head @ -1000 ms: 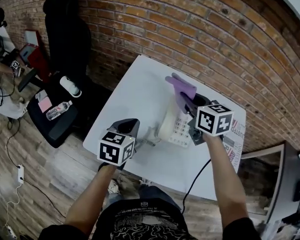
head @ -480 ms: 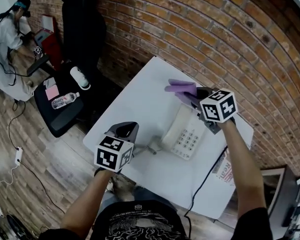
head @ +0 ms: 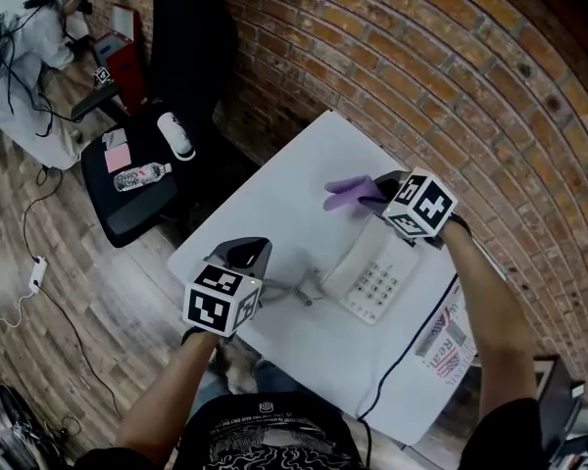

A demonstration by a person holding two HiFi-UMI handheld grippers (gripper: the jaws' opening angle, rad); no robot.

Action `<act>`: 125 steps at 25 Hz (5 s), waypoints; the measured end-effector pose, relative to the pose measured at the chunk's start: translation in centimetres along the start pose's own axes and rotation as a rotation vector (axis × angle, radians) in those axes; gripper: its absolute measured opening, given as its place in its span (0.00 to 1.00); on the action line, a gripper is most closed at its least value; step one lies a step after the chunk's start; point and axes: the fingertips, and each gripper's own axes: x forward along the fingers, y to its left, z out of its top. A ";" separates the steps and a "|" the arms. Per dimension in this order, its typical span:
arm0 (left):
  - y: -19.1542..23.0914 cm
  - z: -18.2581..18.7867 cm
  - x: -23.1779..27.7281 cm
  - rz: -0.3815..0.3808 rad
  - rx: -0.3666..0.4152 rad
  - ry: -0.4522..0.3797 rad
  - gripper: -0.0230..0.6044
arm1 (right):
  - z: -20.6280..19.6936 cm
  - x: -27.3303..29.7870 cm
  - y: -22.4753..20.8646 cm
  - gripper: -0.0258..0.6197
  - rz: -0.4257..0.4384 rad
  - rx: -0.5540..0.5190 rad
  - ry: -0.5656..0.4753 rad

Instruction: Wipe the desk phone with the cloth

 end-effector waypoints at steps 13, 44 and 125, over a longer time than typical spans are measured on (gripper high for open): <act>1.6 -1.1 -1.8 0.044 -0.030 -0.012 0.05 | -1.0 2.6 4.0 0.11 0.183 -0.109 0.191; 2.2 -1.6 -5.3 -0.060 0.005 -0.026 0.05 | 1.2 4.1 13.0 0.11 0.225 -0.041 0.256; -15.2 2.5 -8.6 -0.394 0.357 -0.065 0.05 | -6.1 -23.4 25.8 0.11 -0.911 0.935 -0.671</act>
